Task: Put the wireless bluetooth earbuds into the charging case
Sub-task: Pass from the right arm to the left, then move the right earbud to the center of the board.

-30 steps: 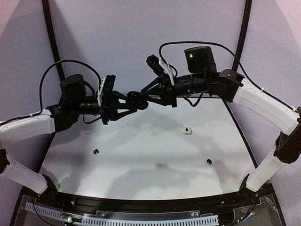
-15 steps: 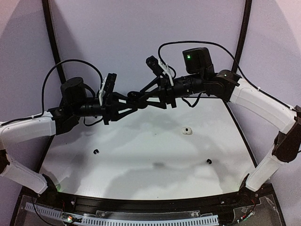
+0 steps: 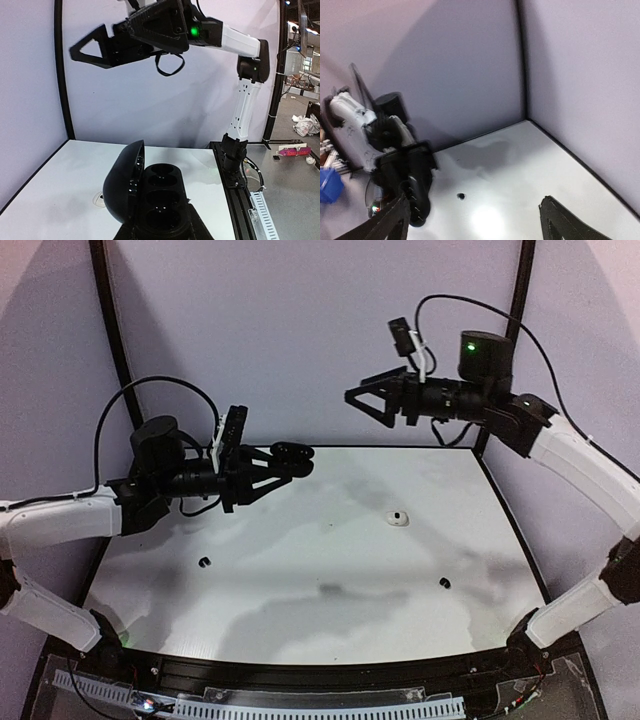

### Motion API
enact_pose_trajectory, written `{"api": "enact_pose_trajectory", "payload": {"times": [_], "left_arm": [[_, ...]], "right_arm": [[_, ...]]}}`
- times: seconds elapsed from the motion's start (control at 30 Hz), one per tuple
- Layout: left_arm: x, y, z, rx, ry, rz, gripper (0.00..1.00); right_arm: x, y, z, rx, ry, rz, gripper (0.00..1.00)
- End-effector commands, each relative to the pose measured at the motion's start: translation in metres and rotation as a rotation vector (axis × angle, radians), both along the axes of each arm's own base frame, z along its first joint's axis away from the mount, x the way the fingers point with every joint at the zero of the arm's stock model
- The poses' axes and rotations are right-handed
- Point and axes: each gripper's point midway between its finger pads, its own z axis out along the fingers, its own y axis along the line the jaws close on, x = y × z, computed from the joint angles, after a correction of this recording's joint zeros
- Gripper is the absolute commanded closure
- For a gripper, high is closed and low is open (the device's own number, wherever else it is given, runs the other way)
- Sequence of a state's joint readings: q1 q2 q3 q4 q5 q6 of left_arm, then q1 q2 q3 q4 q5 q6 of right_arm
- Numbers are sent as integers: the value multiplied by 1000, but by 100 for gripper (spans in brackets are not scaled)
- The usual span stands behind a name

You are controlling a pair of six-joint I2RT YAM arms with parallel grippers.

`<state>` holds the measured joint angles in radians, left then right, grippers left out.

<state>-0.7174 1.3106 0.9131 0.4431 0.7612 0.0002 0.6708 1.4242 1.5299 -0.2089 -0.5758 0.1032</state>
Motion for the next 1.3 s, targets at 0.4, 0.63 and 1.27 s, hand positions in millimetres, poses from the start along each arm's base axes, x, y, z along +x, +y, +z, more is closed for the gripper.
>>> {"api": "enact_pose_trajectory", "payload": {"times": [0.4, 0.63, 1.27], "left_arm": [[-15, 12, 9, -72, -33, -2, 99], [-19, 17, 12, -82, -44, 0, 99], [-20, 20, 20, -92, -59, 14, 99]], "right_arm": [[-22, -267, -287, -239, 1099, -1202, 32], [-76, -290, -359, -498, 1303, -1290, 48], [-46, -265, -413, -655, 1288, -1078, 63]]}}
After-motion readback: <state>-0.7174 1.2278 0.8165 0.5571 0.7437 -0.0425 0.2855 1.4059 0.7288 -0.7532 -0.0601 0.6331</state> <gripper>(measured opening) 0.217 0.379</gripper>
